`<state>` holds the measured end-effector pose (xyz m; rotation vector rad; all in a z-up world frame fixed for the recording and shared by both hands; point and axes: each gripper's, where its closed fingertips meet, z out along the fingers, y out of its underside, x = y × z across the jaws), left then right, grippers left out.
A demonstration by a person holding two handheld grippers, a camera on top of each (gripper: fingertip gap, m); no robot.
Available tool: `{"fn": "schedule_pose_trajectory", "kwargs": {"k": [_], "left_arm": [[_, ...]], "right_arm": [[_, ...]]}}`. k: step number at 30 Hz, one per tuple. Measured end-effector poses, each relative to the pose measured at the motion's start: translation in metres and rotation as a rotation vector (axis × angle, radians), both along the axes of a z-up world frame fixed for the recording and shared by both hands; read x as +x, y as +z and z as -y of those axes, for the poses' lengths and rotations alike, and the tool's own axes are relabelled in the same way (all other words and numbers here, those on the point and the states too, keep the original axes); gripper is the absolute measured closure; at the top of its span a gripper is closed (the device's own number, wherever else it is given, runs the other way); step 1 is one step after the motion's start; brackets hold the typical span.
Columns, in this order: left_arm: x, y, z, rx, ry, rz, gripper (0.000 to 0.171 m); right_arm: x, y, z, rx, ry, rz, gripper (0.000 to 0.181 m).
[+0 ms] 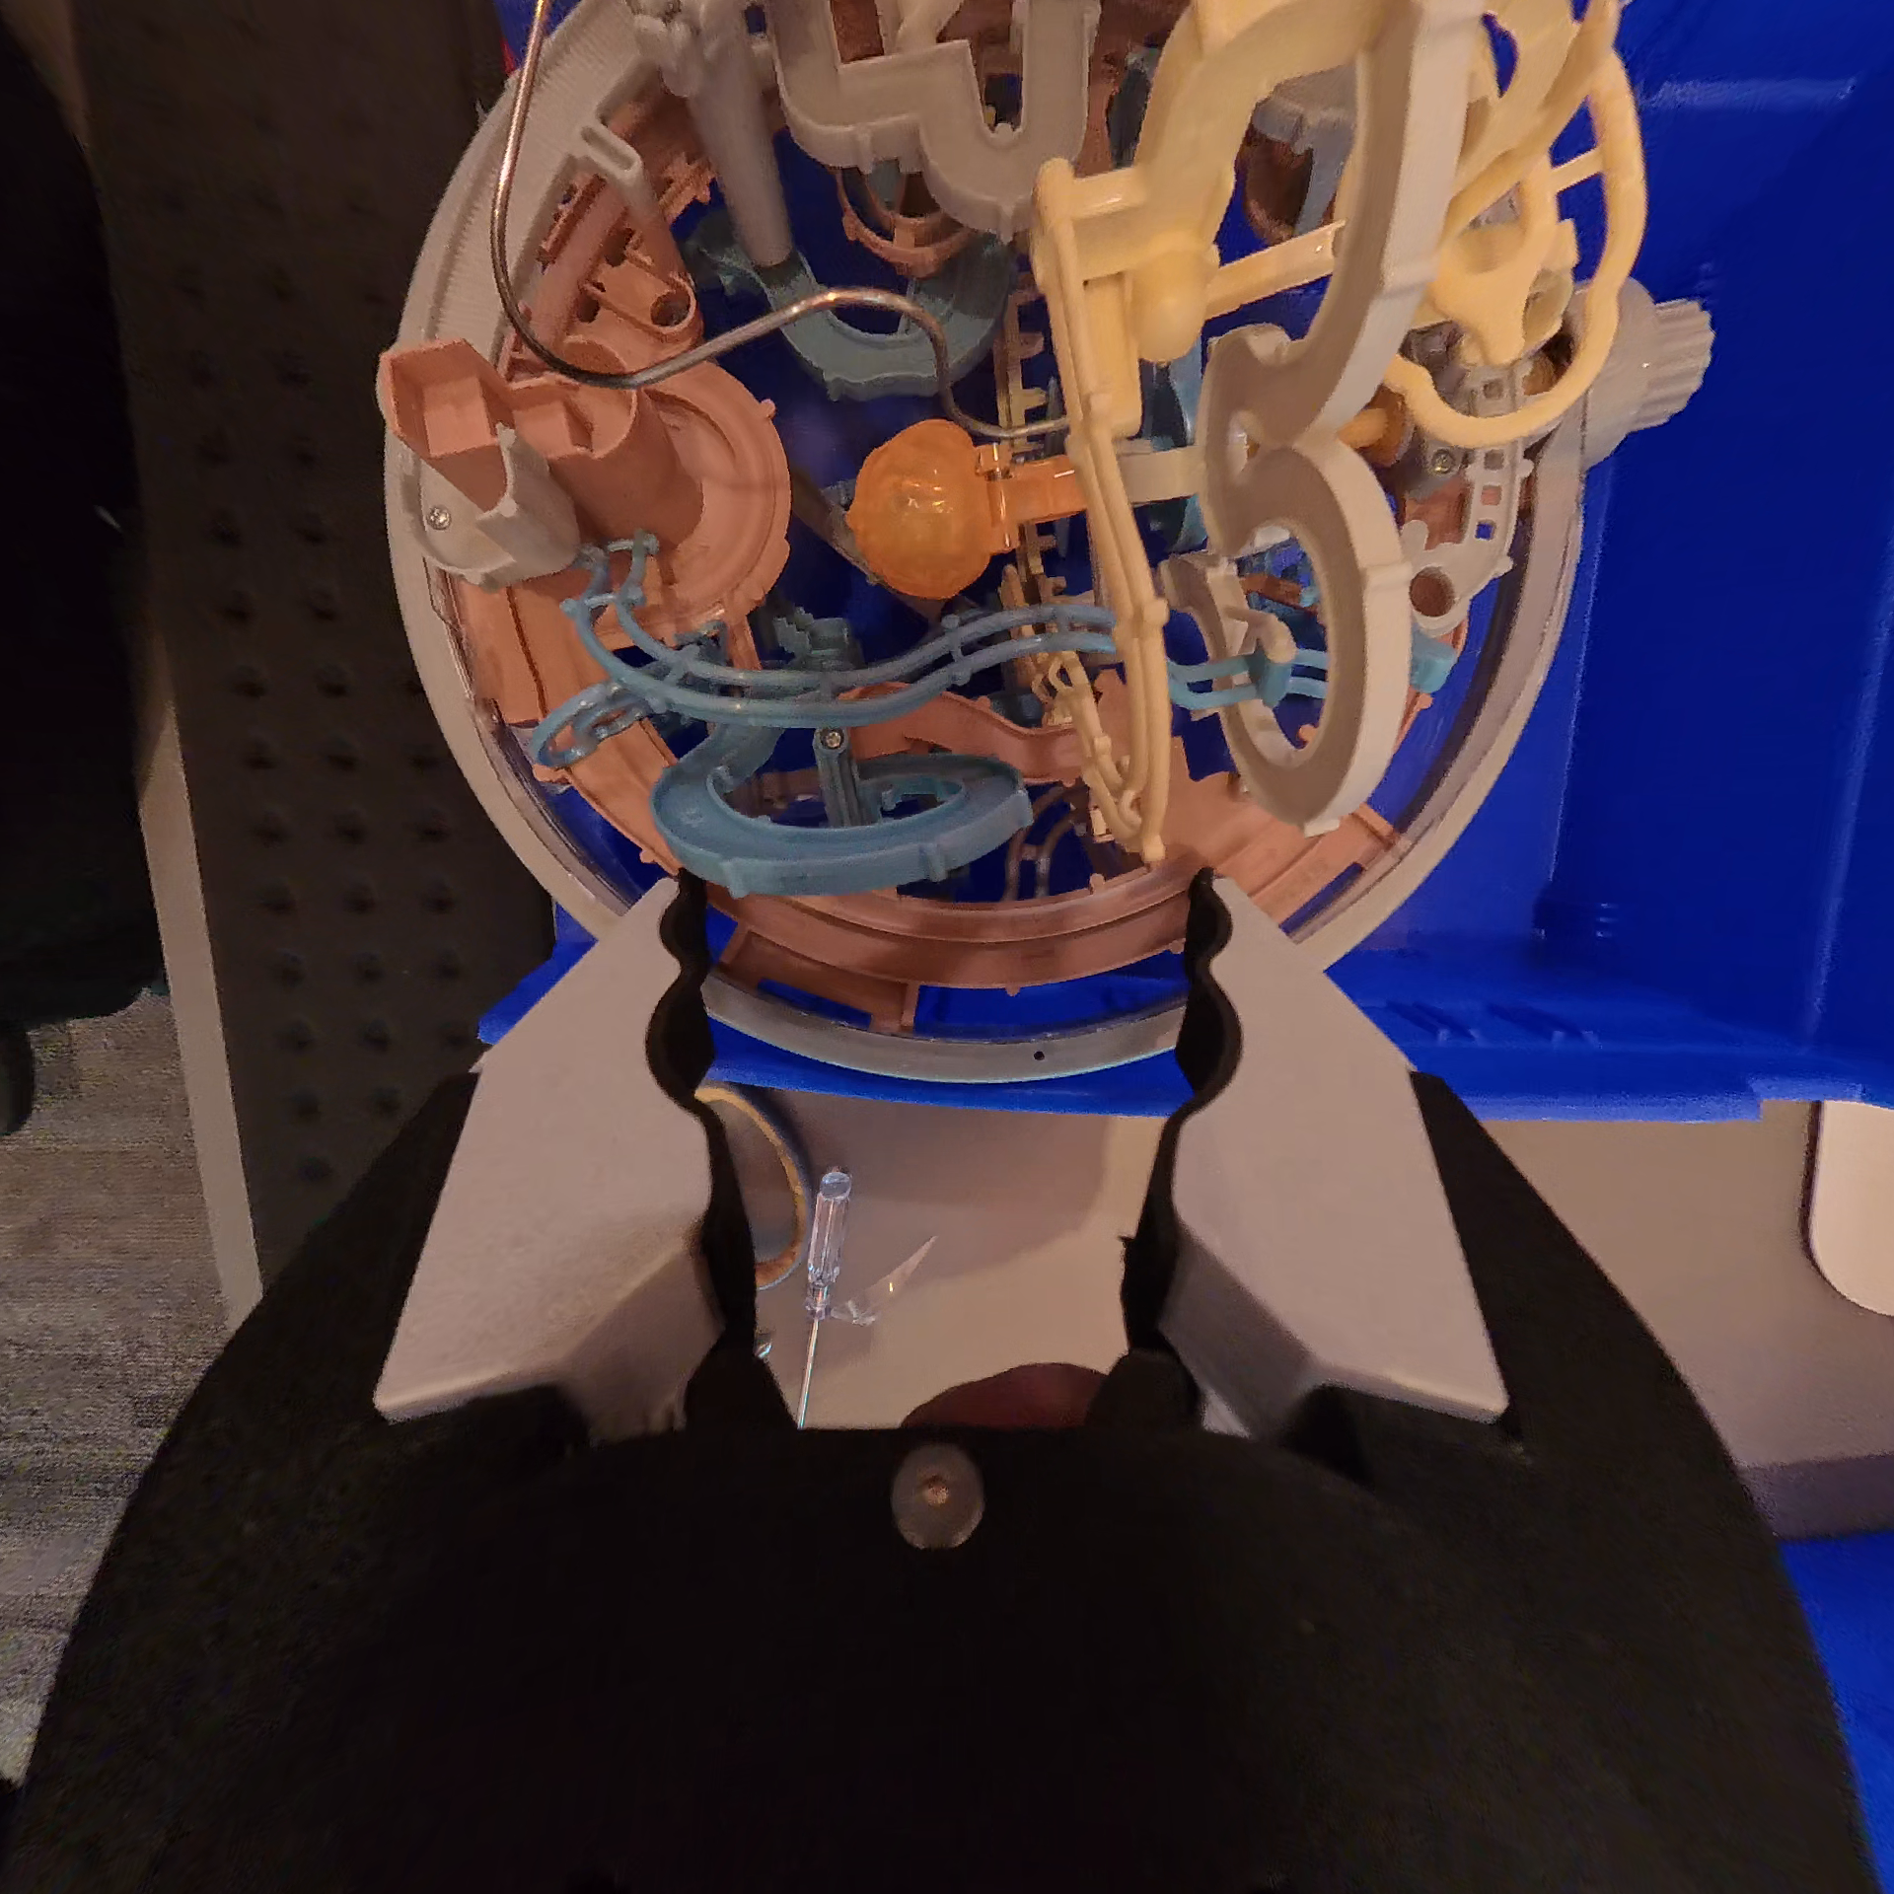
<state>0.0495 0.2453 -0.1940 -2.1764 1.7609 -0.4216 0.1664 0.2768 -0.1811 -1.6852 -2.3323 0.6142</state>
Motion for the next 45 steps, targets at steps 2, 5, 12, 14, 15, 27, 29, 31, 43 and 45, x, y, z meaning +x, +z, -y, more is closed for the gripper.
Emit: {"fn": "schedule_pose_trajectory", "kwargs": {"k": [2, 5, 12, 14, 15, 27, 29, 31, 43, 45], "left_arm": [[0.000, 0.000, 0.000, 0.015, 0.000, -0.009, 0.041], [0.001, 0.001, -0.001, 0.015, -0.001, -0.009, 0.041], [-0.001, 0.008, -0.004, -0.009, 0.015, 0.009, 0.040], [0.000, 0.007, -0.005, -0.004, 0.018, 0.022, 0.040], [0.000, 0.007, -0.005, 0.002, 0.017, 0.023, 0.040], [0.009, 0.002, -0.006, 0.138, 0.026, 0.163, 0.037], [0.011, 0.001, -0.005, 0.160, 0.034, 0.180, 0.036], [0.011, -0.001, -0.004, 0.166, 0.046, 0.213, 0.033], [0.009, 0.002, -0.005, 0.200, 0.033, 0.202, 0.032], [0.008, 0.003, -0.004, 0.193, 0.036, 0.194, 0.033]], "right_arm": [[0.000, -0.002, 0.000, 0.011, 0.001, 0.017, 0.089], [0.001, -0.006, -0.003, 0.033, 0.014, 0.075, 0.091], [-0.005, -0.017, -0.010, 0.065, 0.038, 0.140, 0.102], [-0.004, -0.017, -0.011, 0.072, 0.041, 0.146, 0.103], [-0.004, -0.017, -0.011, 0.078, 0.041, 0.152, 0.102], [0.003, -0.017, -0.013, 0.245, 0.055, 0.270, 0.105], [0.003, -0.017, -0.013, 0.260, 0.053, 0.266, 0.105], [0.002, -0.017, -0.011, 0.281, 0.048, 0.270, 0.106], [0.000, -0.012, -0.013, 0.294, 0.010, 0.191, 0.102], [0.003, -0.007, -0.015, 0.297, -0.020, 0.166, 0.092]]}}
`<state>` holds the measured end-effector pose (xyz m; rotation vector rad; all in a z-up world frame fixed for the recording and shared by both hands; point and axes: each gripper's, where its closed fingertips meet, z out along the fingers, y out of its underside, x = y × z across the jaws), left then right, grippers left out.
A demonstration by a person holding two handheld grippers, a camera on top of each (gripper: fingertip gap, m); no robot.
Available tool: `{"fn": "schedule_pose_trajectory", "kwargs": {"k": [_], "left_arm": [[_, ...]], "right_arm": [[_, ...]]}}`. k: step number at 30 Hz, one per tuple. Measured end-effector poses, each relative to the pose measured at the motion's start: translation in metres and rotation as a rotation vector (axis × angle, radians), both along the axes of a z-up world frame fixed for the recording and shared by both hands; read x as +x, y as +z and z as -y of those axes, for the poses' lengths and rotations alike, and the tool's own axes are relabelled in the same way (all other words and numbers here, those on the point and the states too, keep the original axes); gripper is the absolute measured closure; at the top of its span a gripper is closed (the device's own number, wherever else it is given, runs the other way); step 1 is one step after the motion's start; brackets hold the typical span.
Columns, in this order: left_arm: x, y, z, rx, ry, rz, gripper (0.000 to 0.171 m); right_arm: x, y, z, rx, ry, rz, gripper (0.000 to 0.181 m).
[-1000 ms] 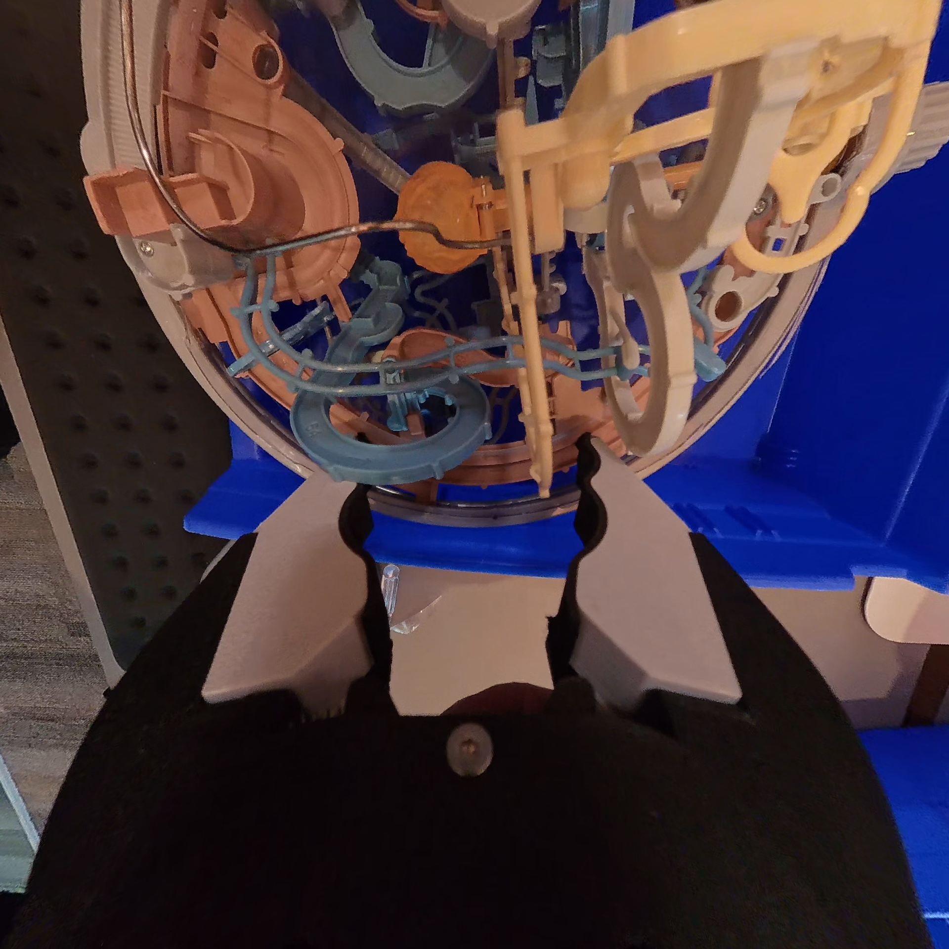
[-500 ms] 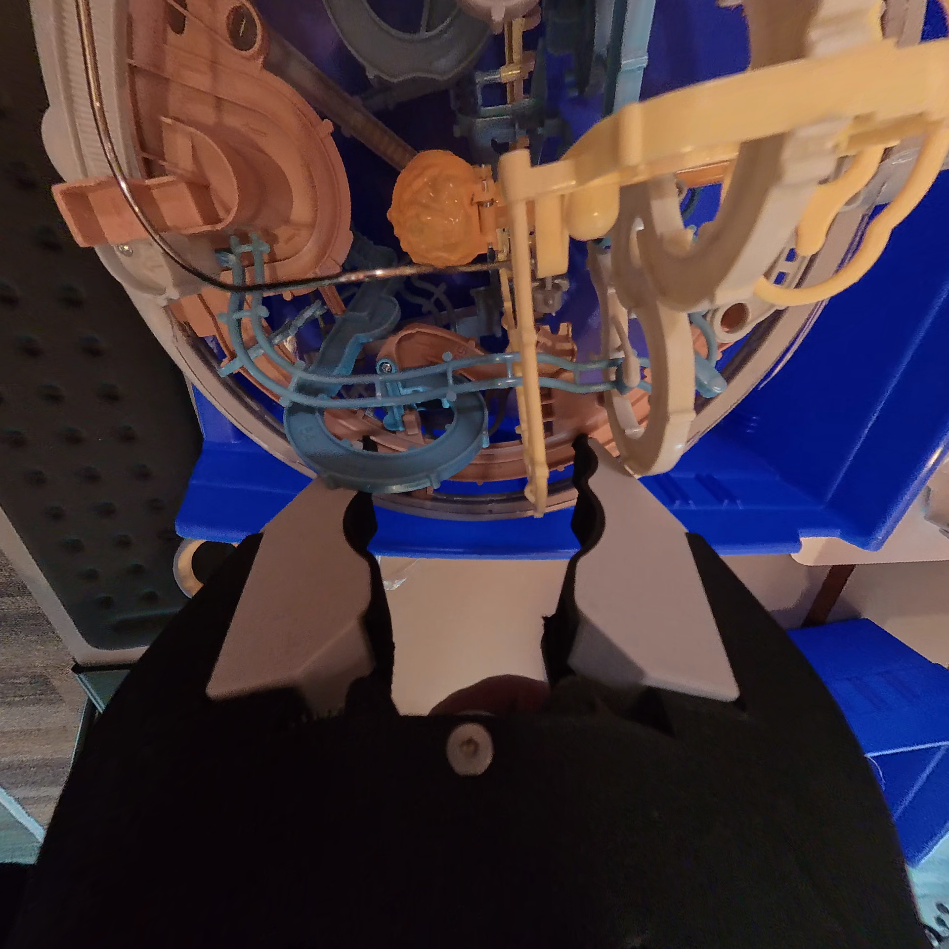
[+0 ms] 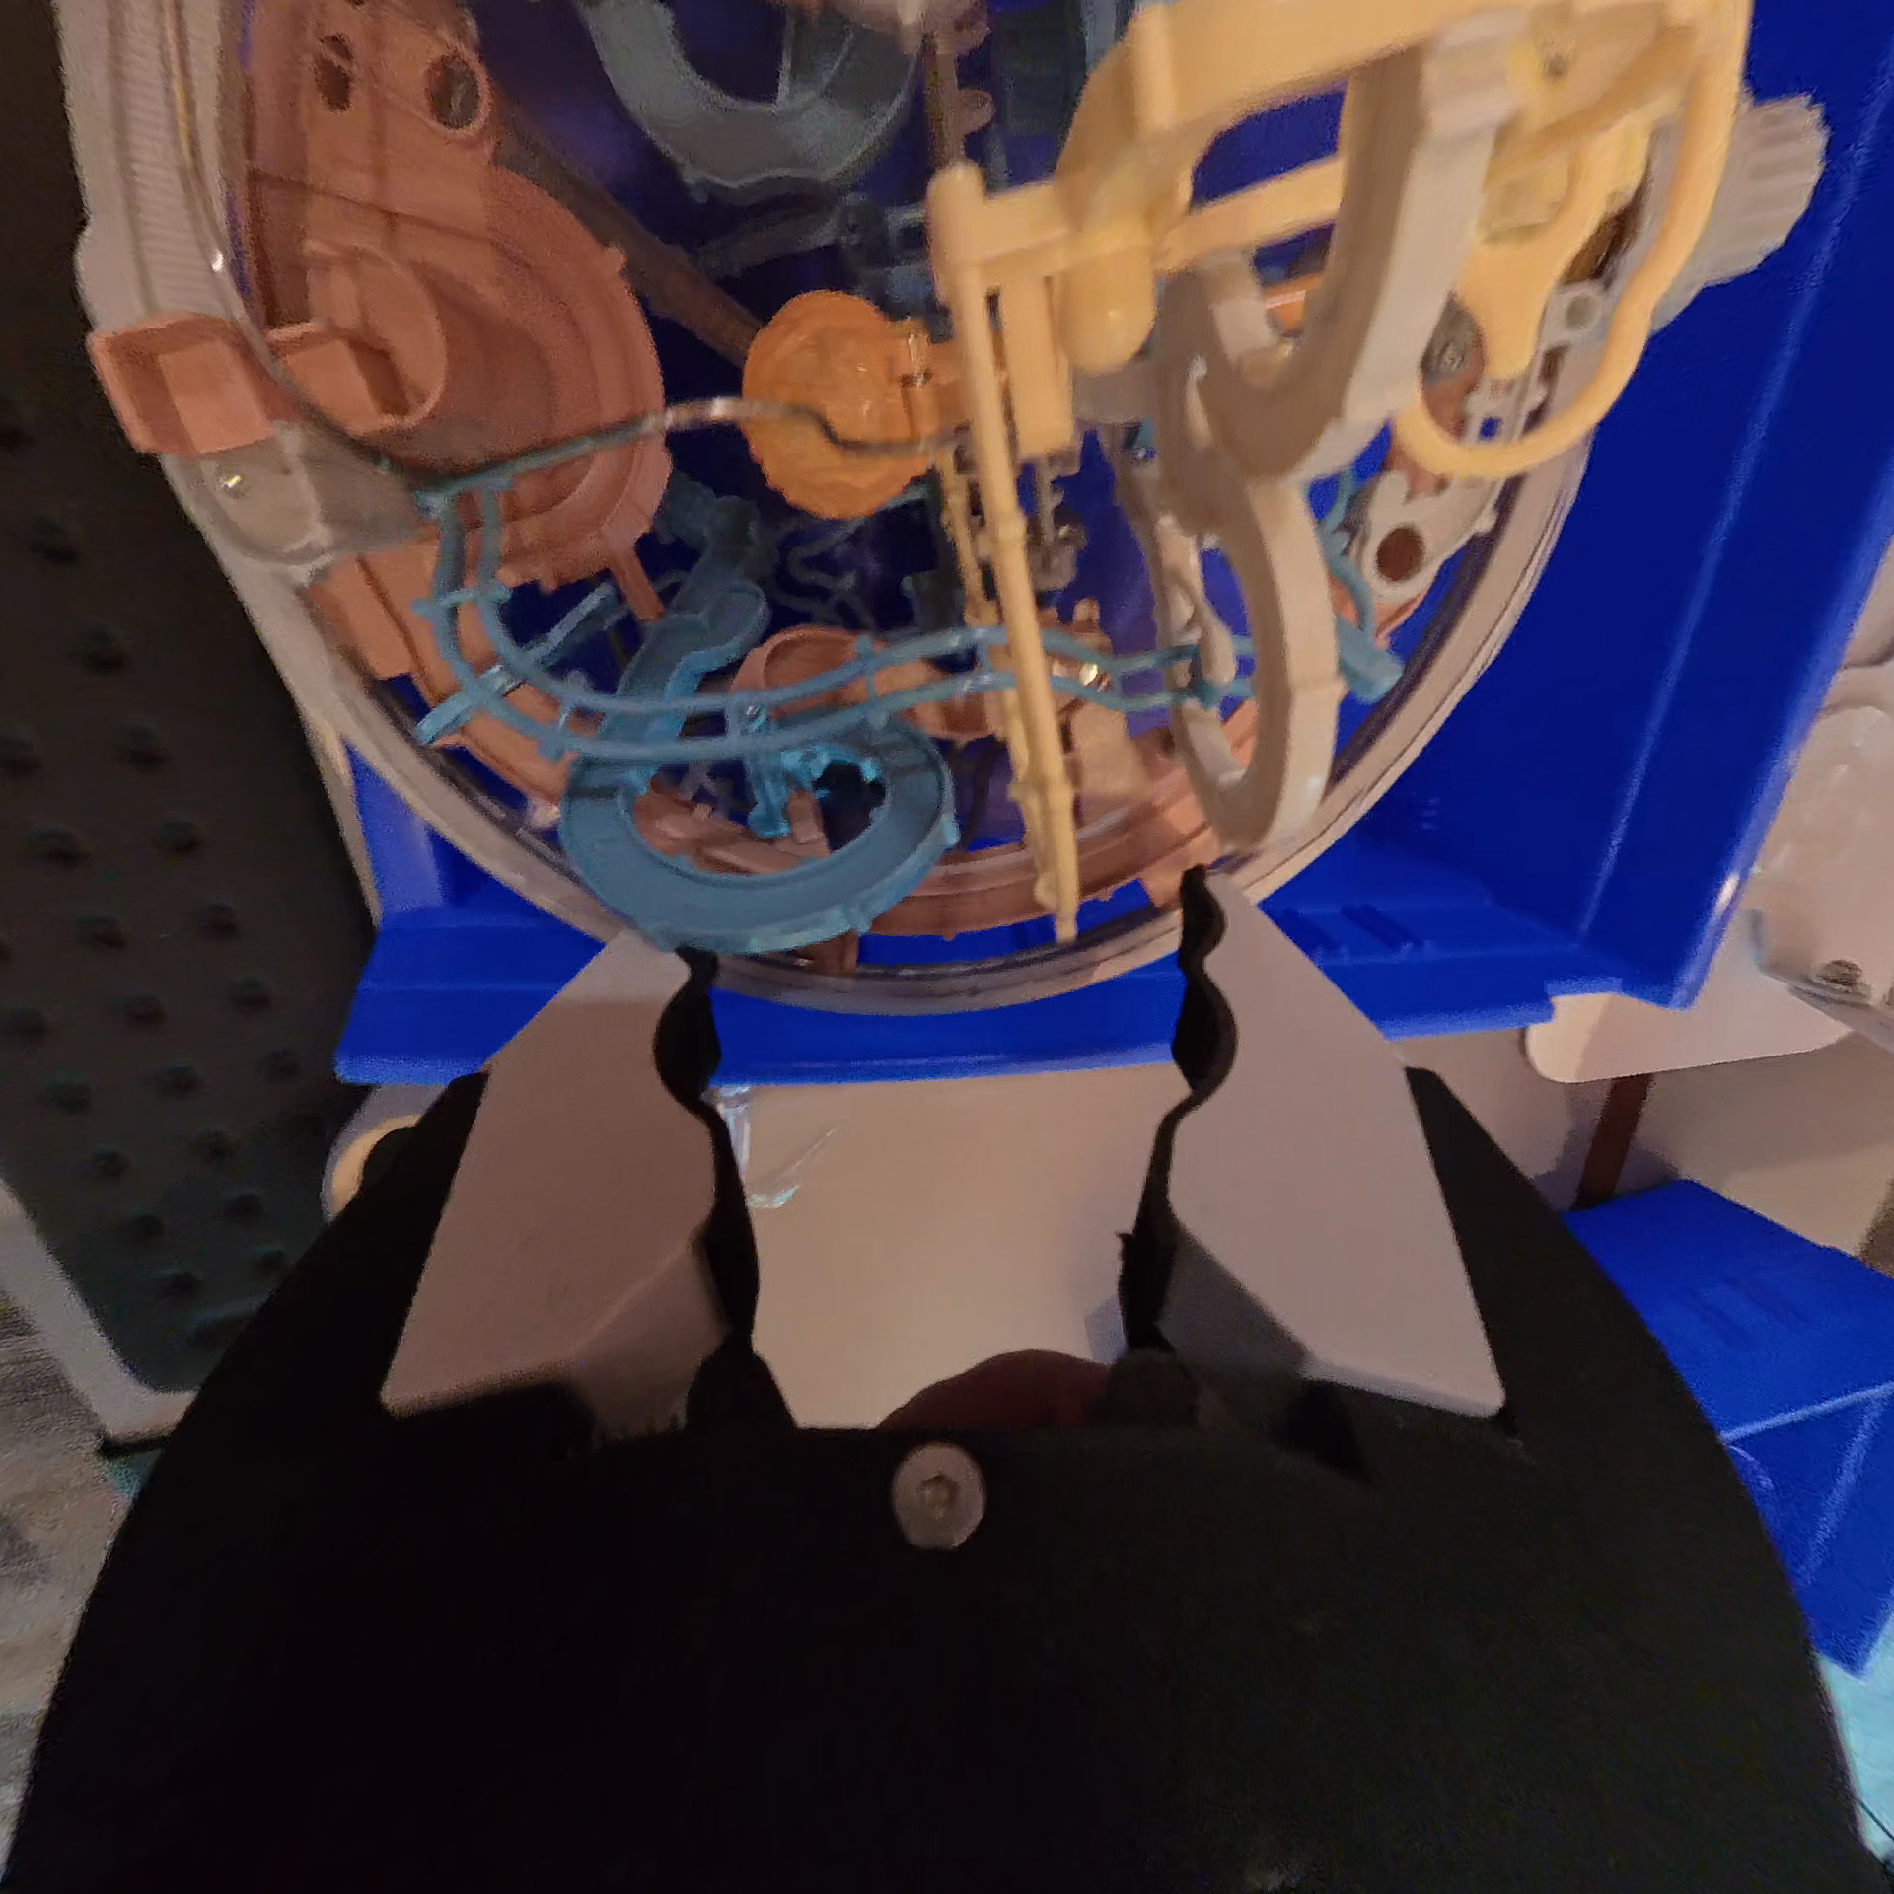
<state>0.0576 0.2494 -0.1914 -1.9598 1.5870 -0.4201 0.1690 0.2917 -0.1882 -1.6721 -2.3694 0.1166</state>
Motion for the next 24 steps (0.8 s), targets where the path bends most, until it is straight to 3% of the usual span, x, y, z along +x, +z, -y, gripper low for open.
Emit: {"fn": "schedule_pose_trajectory", "kwargs": {"k": [3, 9, 12, 15, 17, 24], "left_arm": [[0.002, 0.003, 0.001, -0.031, 0.003, 0.034, 0.033], [-0.008, 0.030, -0.002, -0.046, 0.021, 0.094, 0.034], [-0.008, 0.030, 0.001, -0.055, 0.013, 0.077, 0.040], [-0.007, 0.020, -0.001, -0.030, 0.008, 0.023, 0.033], [-0.002, 0.022, -0.003, -0.026, 0.008, 0.034, 0.035], [0.008, 0.017, -0.006, -0.022, 0.017, 0.084, 0.038]], "right_arm": [[0.004, 0.010, -0.002, -0.040, -0.047, -0.057, 0.082], [0.018, 0.032, -0.005, -0.040, -0.077, -0.149, 0.082], [0.022, 0.041, 0.007, -0.085, -0.073, -0.202, 0.087], [0.019, 0.030, 0.017, -0.109, -0.053, -0.201, 0.084], [0.006, 0.022, 0.017, -0.087, -0.045, -0.229, 0.072], [-0.014, -0.009, 0.018, -0.136, -0.026, -0.168, 0.070]]}}
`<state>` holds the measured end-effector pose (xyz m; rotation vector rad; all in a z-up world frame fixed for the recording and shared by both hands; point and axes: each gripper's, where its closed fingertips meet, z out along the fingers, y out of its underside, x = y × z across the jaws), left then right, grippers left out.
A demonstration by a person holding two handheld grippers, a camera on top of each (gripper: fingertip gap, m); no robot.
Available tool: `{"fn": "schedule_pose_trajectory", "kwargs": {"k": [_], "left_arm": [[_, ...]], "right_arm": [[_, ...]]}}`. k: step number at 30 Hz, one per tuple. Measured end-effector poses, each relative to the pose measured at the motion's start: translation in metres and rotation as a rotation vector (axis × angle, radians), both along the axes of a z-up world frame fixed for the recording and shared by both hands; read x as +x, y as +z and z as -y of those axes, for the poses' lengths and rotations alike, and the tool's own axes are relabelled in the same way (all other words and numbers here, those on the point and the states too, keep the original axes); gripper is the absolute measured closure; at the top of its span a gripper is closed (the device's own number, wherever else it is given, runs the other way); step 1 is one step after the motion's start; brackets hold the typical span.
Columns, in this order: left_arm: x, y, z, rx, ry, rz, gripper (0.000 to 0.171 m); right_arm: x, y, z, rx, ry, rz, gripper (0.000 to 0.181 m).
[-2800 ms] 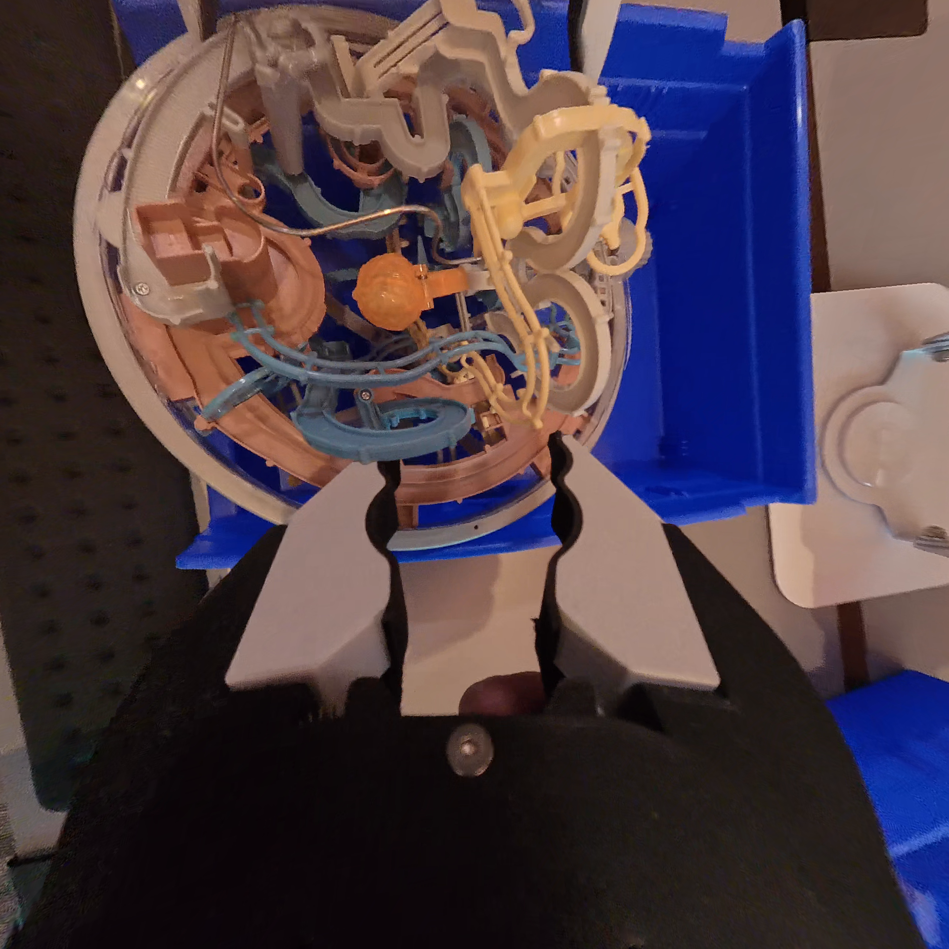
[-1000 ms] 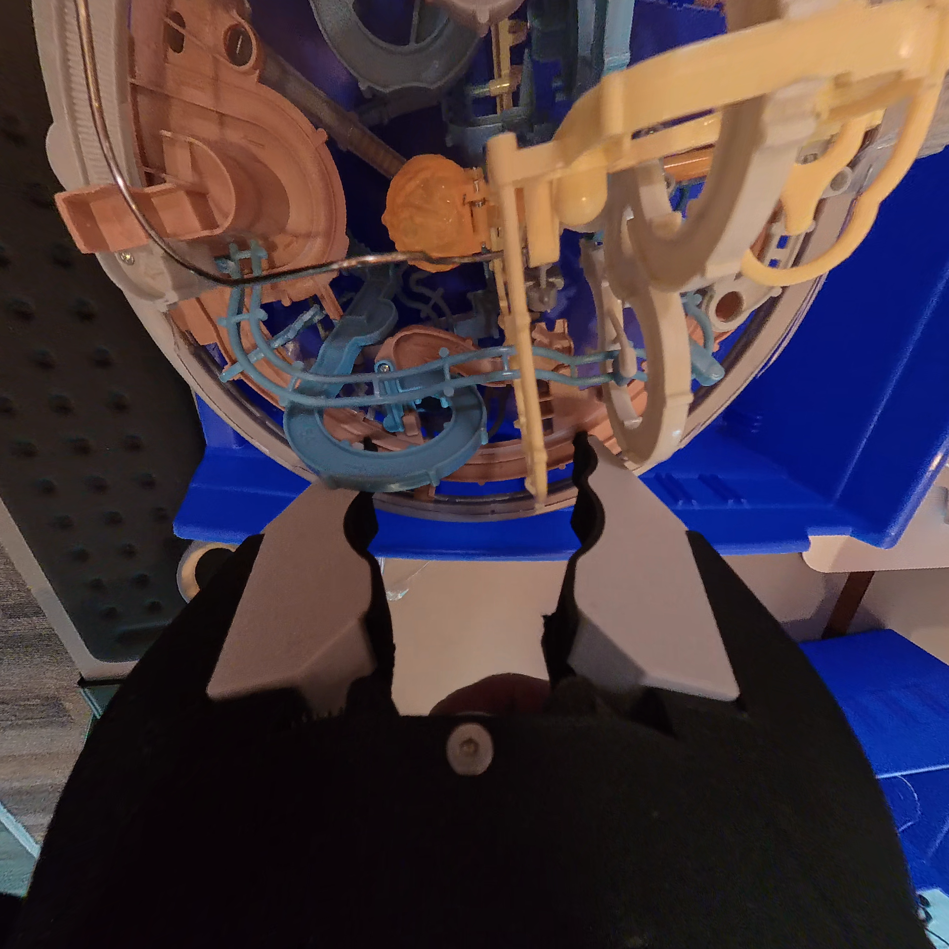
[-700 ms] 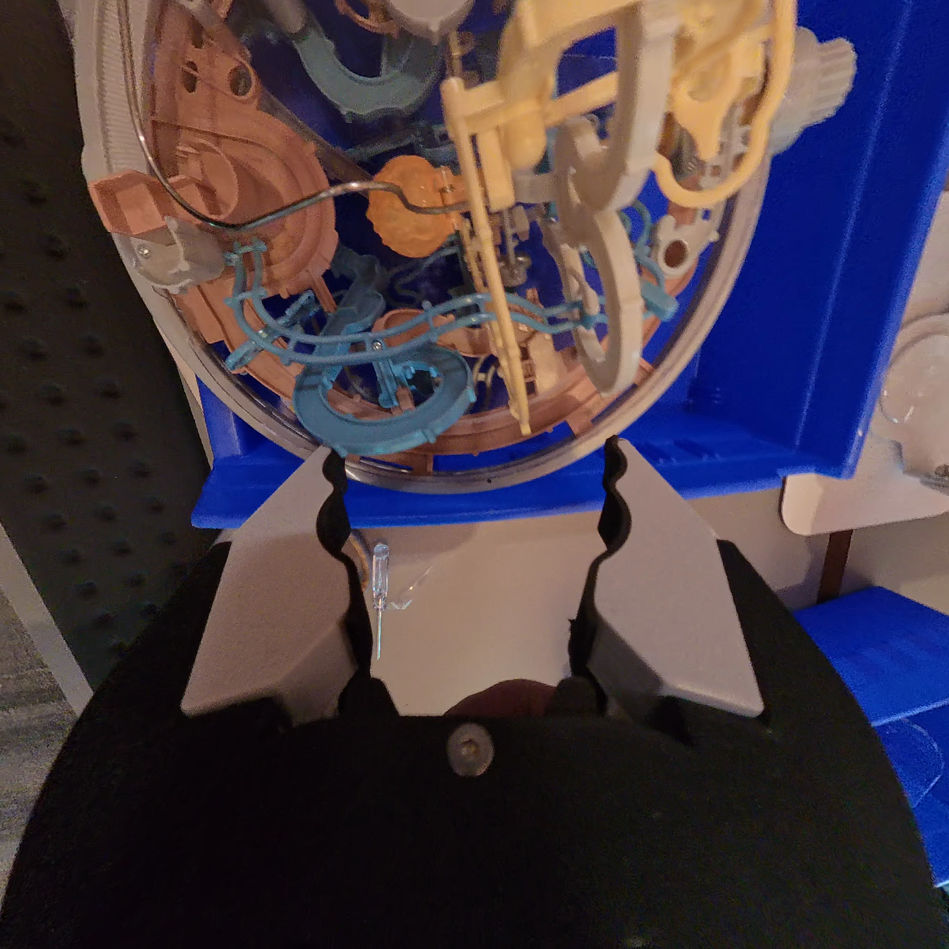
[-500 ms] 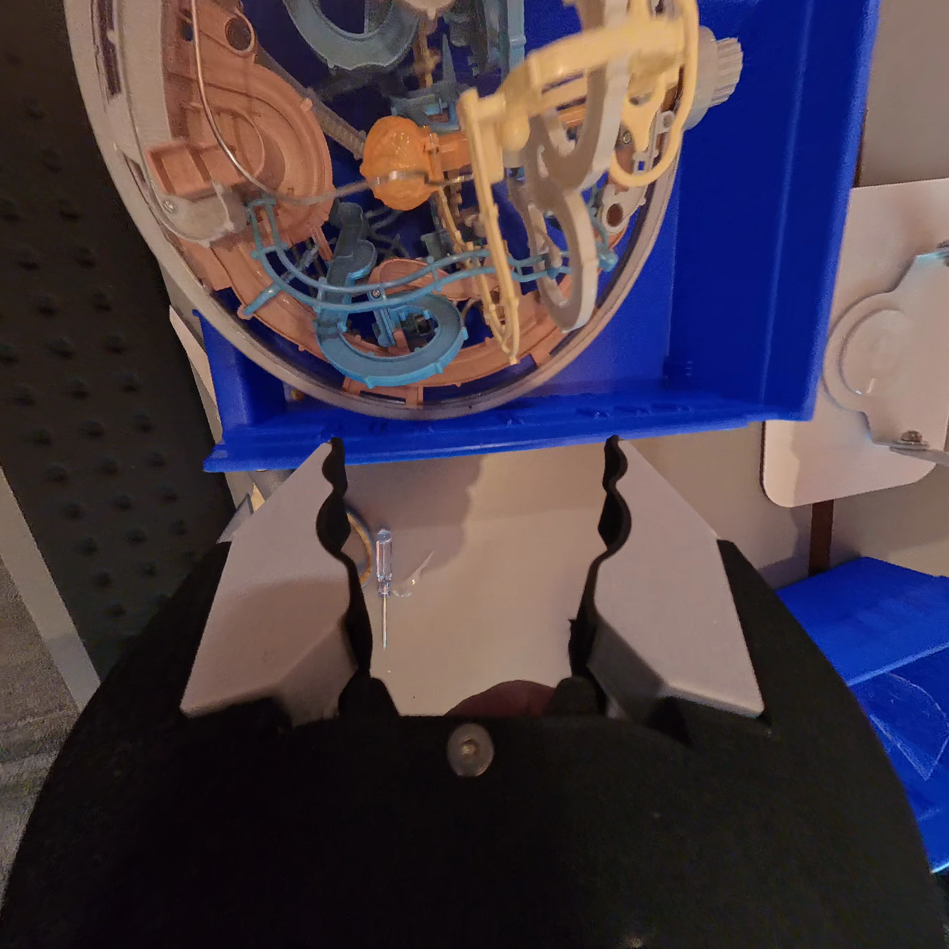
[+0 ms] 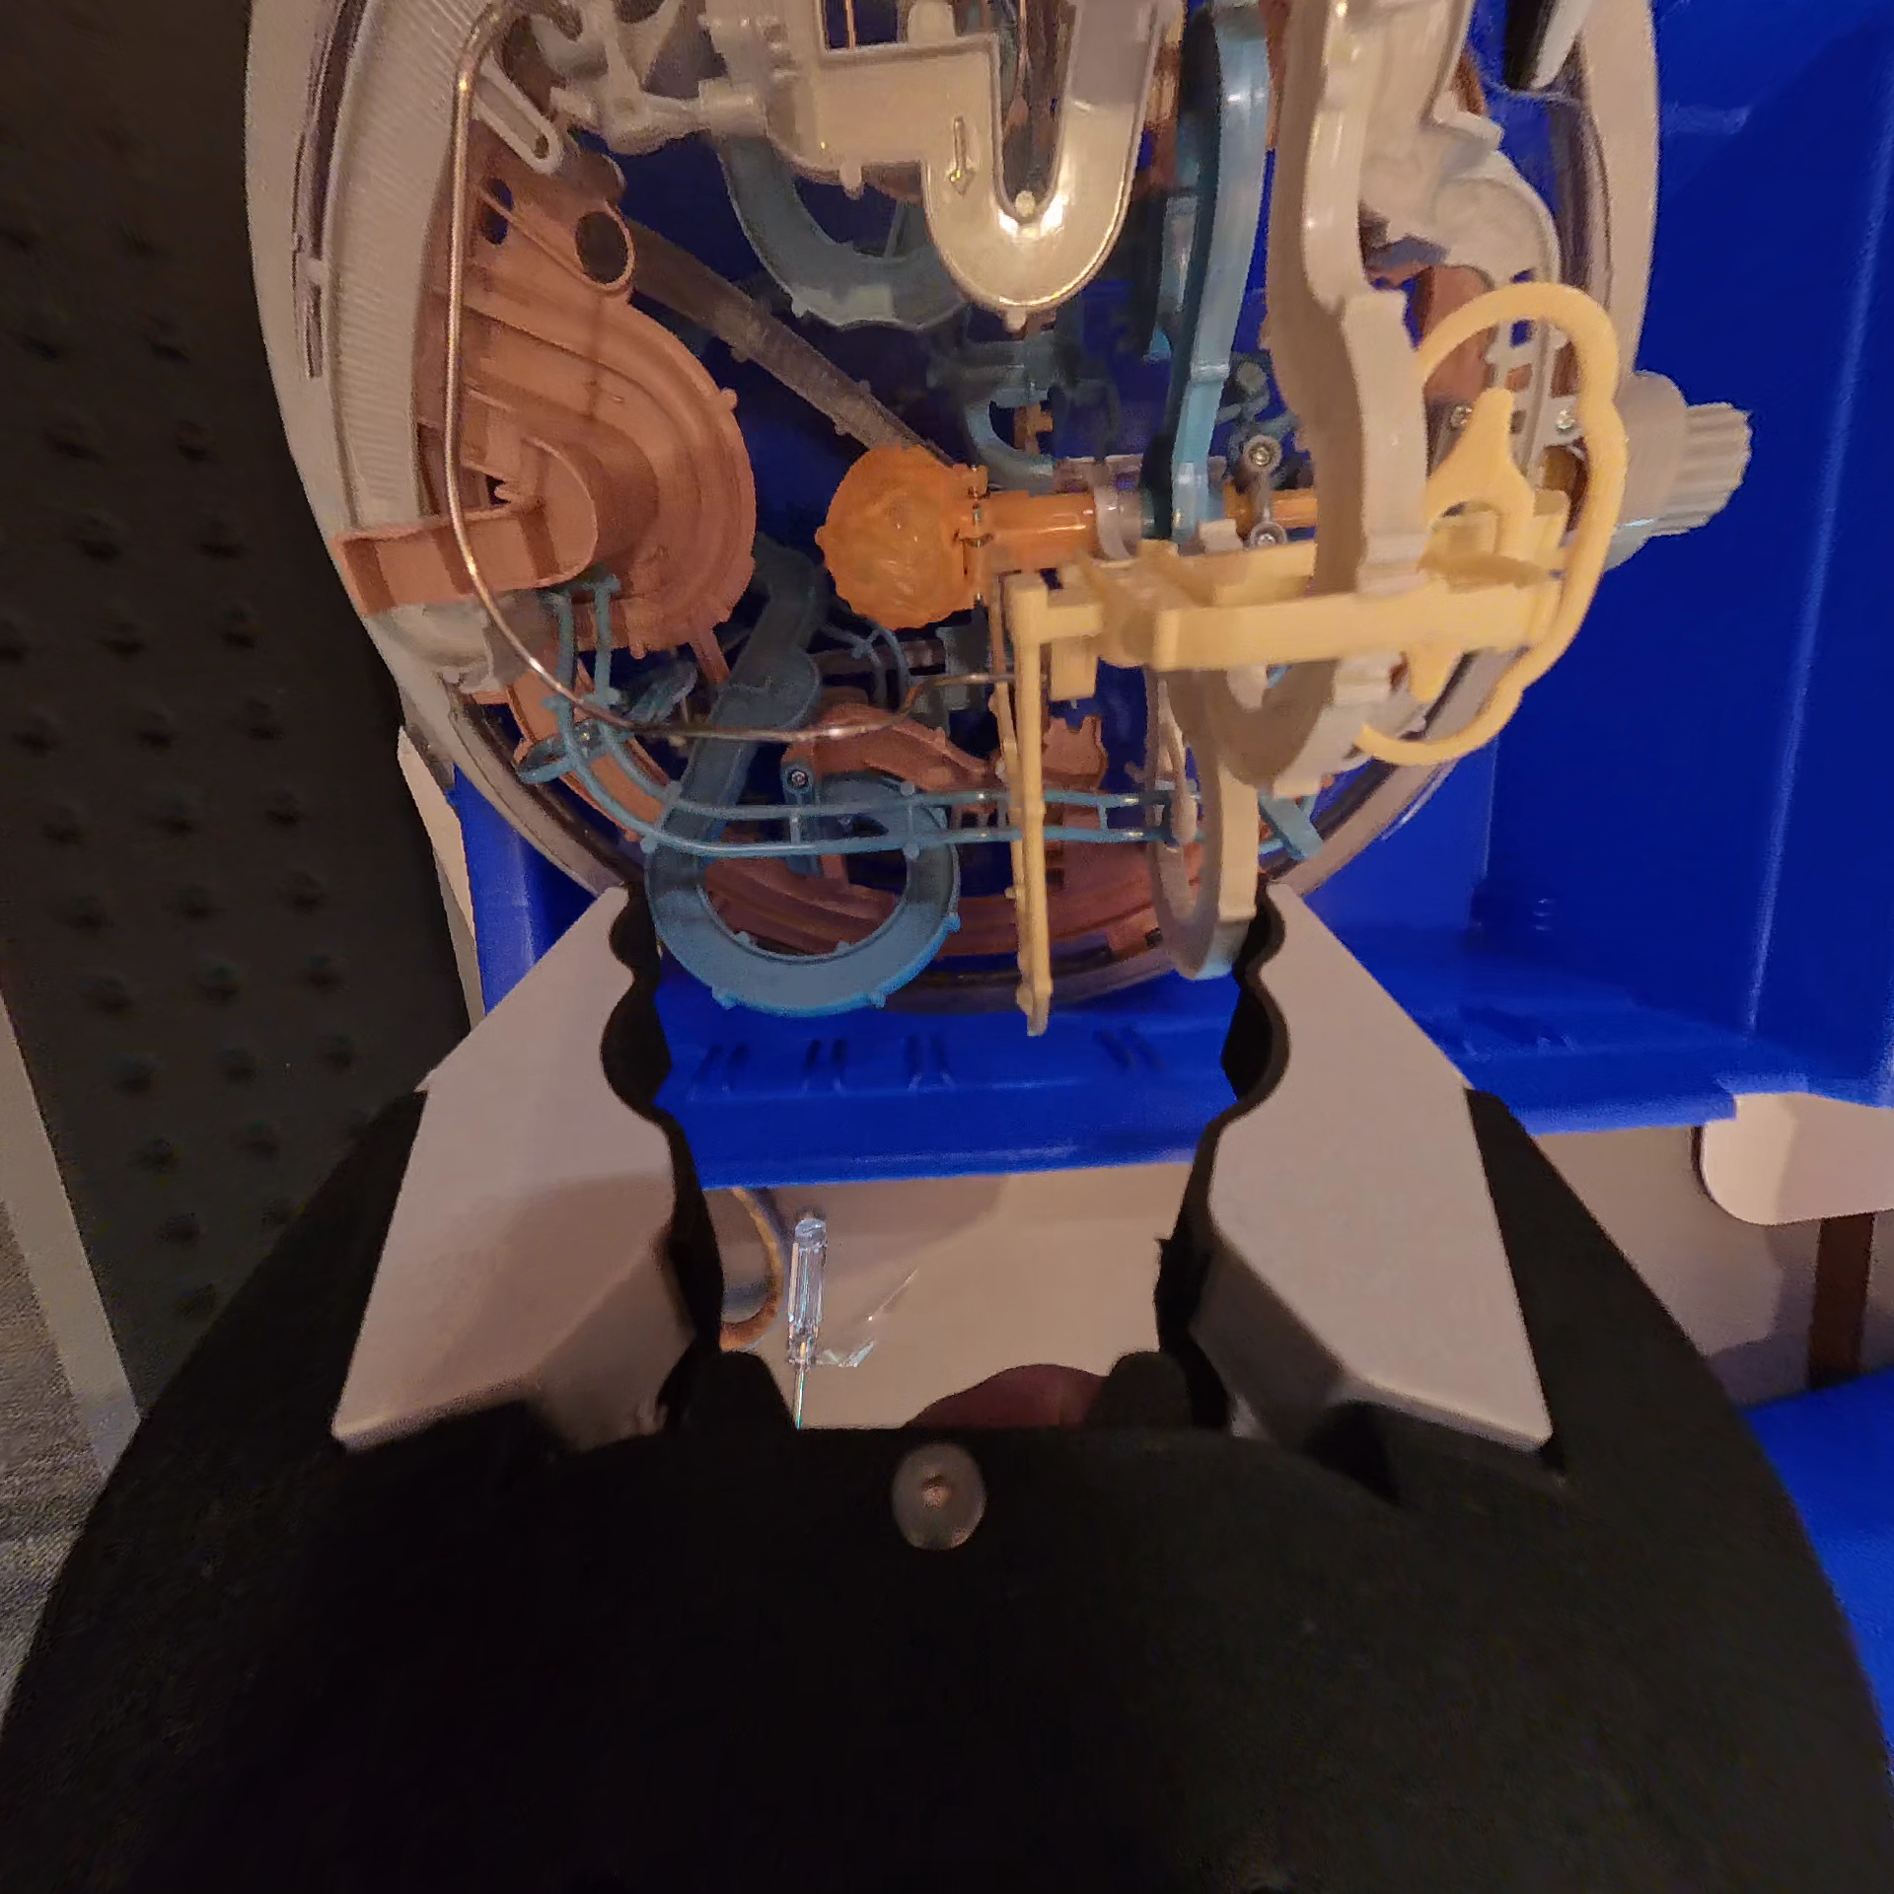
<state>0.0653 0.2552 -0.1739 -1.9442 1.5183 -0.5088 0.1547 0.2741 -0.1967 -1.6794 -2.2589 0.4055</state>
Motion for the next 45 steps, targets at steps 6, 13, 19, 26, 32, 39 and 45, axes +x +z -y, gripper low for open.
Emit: {"fn": "schedule_pose_trajectory", "kwargs": {"k": [6, 13, 19, 26, 32, 39, 45], "left_arm": [[0.006, -0.002, 0.000, 0.062, 0.042, 0.113, 0.037], [0.015, -0.004, 0.005, 0.118, 0.053, 0.203, 0.037], [0.024, -0.005, 0.007, 0.075, 0.051, 0.264, 0.038], [0.033, -0.003, 0.009, 0.091, 0.078, 0.331, 0.036], [0.052, -0.004, 0.012, 0.077, 0.064, 0.294, 0.046], [0.058, -0.004, 0.008, 0.073, 0.086, 0.302, 0.049], [0.057, -0.002, 0.011, 0.078, 0.082, 0.283, 0.051]], "right_arm": [[0.002, 0.008, -0.002, 0.034, 0.041, 0.143, 0.074], [0.003, 0.023, 0.000, 0.065, 0.128, 0.269, 0.093], [0.013, 0.024, 0.001, 0.055, 0.153, 0.386, 0.092], [0.017, 0.027, 0.001, 0.007, 0.174, 0.417, 0.094], [0.018, 0.039, -0.001, -0.018, 0.177, 0.433, 0.117], [0.030, 0.030, -0.004, -0.063, 0.124, 0.389, 0.110], [0.038, 0.056, -0.009, -0.014, 0.025, 0.185, 0.083]]}}
